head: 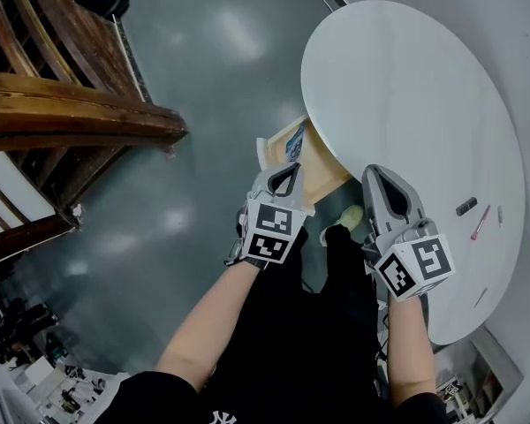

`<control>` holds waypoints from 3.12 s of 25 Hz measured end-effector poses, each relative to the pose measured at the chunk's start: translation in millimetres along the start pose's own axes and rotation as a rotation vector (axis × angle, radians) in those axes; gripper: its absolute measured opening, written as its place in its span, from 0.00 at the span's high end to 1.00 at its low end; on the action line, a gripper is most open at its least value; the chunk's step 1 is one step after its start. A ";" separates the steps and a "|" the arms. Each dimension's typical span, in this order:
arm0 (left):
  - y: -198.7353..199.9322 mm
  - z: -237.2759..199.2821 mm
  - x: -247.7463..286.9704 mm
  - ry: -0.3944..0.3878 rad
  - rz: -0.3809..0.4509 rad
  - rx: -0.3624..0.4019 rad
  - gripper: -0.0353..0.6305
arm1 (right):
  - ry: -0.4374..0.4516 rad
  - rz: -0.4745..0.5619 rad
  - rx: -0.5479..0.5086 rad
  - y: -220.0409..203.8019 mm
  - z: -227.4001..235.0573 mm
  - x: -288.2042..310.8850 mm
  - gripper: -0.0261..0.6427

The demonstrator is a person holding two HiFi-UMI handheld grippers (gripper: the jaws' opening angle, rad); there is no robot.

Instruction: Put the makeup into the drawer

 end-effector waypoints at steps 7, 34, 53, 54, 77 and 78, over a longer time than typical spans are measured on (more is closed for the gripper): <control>-19.7 -12.1 26.1 0.020 0.001 -0.030 0.93 | 0.012 -0.028 0.003 -24.6 3.0 17.2 0.94; -60.5 -17.7 121.5 0.034 -0.016 -0.053 0.93 | -0.002 -0.047 0.026 -77.6 56.9 43.3 0.94; -9.4 -6.6 72.3 -0.046 0.082 -0.042 0.93 | -0.008 -0.016 0.024 -50.2 37.3 35.2 0.94; -2.8 -4.3 66.3 -0.052 0.091 -0.038 0.93 | -0.012 -0.012 0.024 -46.6 34.5 32.4 0.94; 162.4 75.1 -66.9 -0.251 0.294 0.105 0.93 | -0.121 0.154 -0.058 77.9 -10.4 -48.6 0.94; 167.6 79.5 -70.8 -0.263 0.305 0.110 0.93 | -0.124 0.161 -0.065 83.1 -12.2 -51.8 0.94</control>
Point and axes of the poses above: the fingertips, and each gripper's own axes: x forward along the fingers, z to its right, y out of its top, the point moved 9 cm from there along -x, backward along the fingers, and after that the axes turned 7 degrees about -y, right-handed, at the moved point
